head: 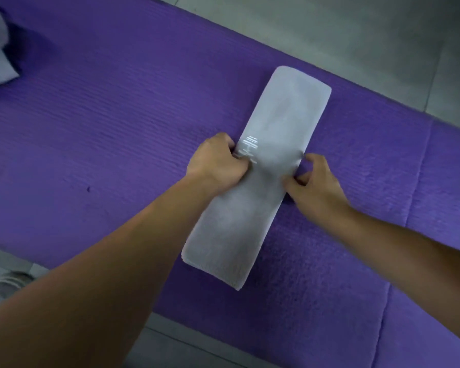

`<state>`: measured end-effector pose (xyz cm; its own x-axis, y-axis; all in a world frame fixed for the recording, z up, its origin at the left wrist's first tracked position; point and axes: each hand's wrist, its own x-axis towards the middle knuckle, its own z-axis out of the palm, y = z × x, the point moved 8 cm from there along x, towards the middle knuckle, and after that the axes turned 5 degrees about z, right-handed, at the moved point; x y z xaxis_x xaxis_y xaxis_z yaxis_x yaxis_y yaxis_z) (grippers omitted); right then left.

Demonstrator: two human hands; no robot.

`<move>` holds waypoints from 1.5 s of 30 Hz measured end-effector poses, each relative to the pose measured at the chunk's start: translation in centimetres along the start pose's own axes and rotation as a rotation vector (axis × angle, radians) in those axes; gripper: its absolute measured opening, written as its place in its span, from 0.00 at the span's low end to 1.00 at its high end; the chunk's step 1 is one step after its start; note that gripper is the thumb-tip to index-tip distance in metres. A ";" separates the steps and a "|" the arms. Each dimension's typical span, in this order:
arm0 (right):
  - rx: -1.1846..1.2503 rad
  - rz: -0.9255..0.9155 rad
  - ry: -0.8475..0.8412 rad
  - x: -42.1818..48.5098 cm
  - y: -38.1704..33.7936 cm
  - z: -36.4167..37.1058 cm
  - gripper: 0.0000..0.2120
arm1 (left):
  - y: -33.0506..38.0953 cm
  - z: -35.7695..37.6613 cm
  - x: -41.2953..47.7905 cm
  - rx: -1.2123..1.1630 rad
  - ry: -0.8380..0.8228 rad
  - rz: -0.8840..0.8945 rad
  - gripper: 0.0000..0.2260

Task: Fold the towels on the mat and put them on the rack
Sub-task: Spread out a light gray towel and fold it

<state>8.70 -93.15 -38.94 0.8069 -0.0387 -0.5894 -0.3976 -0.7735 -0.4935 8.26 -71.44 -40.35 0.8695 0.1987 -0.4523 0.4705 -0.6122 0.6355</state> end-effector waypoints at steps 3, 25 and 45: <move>0.257 0.083 0.028 0.4 1.5 0.2 0.31 | 0.4 -0.1 0.4 -0.039 -0.063 0.013 0.09; 1.084 -0.090 -0.188 -1.2 -4.5 -6.4 0.31 | 8.8 -4.5 -3.1 -0.726 0.031 0.137 0.12; 0.084 -0.535 -0.156 -7.2 -8.3 -11.7 0.15 | 12.3 -8.9 -8.1 -0.160 0.010 0.604 0.14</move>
<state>11.31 -93.86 -23.10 0.8339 0.4441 -0.3276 0.0105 -0.6062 -0.7952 8.32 -73.81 -23.27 0.9900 -0.1392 0.0215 -0.0886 -0.4966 0.8634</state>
